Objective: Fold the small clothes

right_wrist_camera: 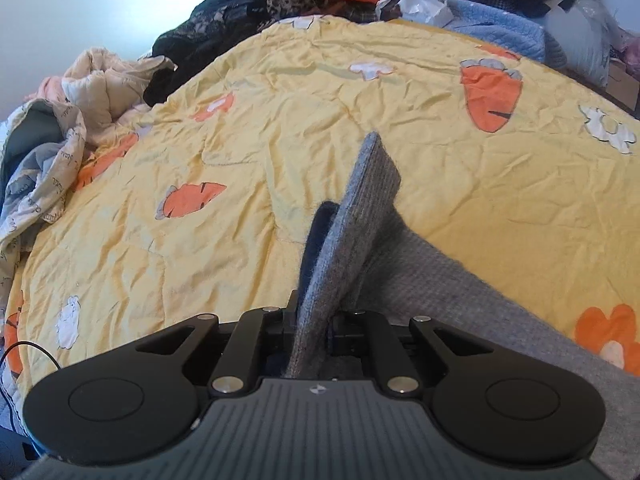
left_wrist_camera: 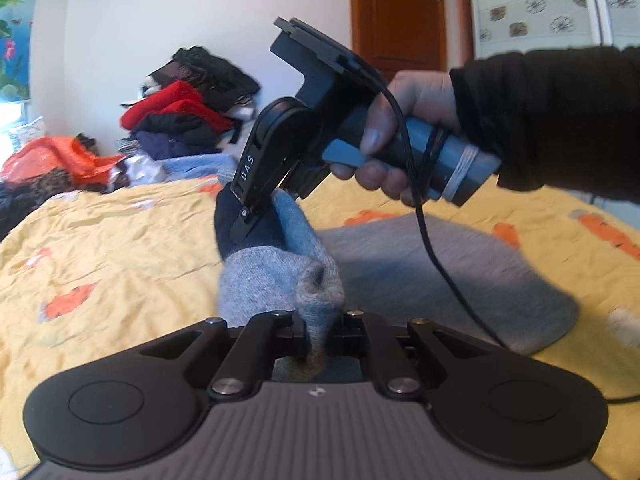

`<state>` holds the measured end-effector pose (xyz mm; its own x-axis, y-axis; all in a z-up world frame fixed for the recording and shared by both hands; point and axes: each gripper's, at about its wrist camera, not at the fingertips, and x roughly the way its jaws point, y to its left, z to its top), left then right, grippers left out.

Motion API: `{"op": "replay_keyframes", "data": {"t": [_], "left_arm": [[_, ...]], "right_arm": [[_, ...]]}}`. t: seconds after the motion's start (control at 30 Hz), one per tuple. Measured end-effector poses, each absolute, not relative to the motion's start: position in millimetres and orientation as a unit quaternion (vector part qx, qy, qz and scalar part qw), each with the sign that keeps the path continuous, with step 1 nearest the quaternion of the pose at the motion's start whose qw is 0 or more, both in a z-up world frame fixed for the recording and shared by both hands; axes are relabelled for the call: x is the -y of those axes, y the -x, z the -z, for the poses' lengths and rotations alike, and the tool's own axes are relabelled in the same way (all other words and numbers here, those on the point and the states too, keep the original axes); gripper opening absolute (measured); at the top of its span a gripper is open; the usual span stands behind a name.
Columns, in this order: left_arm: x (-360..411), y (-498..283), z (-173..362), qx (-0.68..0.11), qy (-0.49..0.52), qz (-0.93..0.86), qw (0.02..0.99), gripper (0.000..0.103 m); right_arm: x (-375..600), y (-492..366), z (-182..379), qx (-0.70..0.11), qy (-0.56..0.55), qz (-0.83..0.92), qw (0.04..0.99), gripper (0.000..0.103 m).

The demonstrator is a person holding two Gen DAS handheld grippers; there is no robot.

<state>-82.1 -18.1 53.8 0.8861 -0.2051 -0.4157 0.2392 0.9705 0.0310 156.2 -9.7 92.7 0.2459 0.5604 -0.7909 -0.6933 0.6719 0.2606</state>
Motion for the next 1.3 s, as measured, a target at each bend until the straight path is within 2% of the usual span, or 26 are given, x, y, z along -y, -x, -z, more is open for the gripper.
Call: {"op": "replay_keyframes", "data": {"t": [0.3, 0.5, 0.67, 0.7, 0.8, 0.83, 0.87, 0.93, 1.0, 1.07, 1.13, 1.3], "left_arm": [[120.1, 53.2, -53.9, -0.211, -0.051, 0.231, 0.948, 0.006], [166.5, 31.2, -28.8, -0.269, -0.041, 0.275, 0.922, 0.006], [181.9, 24.4, -13.1, -0.288, -0.056, 0.276, 0.915, 0.006], [183.2, 22.5, -10.9, -0.289, -0.057, 0.276, 0.915, 0.006], [176.2, 19.8, -12.5, -0.283, -0.061, 0.284, 0.914, 0.008], [172.0, 21.9, -14.3, -0.280, -0.060, 0.294, 0.912, 0.010], [164.3, 25.4, -16.6, -0.278, -0.054, 0.311, 0.907, 0.015], [144.6, 33.4, -24.6, -0.279, -0.034, 0.341, 0.897, 0.031], [116.0, 40.4, -33.8, -0.265, 0.001, 0.351, 0.898, 0.072], [85.1, 45.5, -42.8, -0.242, 0.034, 0.332, 0.911, 0.085], [55.0, 37.7, -50.3, -0.239, 0.073, 0.303, 0.919, 0.085], [-21.2, -44.2, -35.9, -0.312, 0.255, 0.213, 0.890, 0.085]], "right_arm": [[148.8, -168.7, -98.0, -0.451, 0.027, -0.344, 0.823, 0.016], [217.4, -166.6, -59.7, -0.467, -0.006, -0.298, 0.832, 0.016], [246.0, -163.6, -35.1, -0.463, -0.063, -0.294, 0.834, 0.017], [249.3, -164.5, -32.3, -0.463, -0.074, -0.289, 0.834, 0.020], [258.8, -166.8, -26.4, -0.463, -0.102, -0.274, 0.837, 0.052], [263.3, -167.3, -25.7, -0.461, -0.113, -0.274, 0.836, 0.053], [268.0, -167.3, -26.7, -0.456, -0.122, -0.270, 0.839, 0.053], [277.9, -166.0, -29.8, -0.440, -0.140, -0.251, 0.850, 0.054], [290.5, -165.1, -29.7, -0.428, -0.165, -0.229, 0.859, 0.056], [300.9, -162.1, -23.7, -0.424, -0.194, -0.218, 0.857, 0.060], [305.2, -157.6, -14.2, -0.427, -0.210, -0.218, 0.852, 0.066], [313.5, -145.7, 0.5, -0.406, -0.272, -0.226, 0.843, 0.071]]}}
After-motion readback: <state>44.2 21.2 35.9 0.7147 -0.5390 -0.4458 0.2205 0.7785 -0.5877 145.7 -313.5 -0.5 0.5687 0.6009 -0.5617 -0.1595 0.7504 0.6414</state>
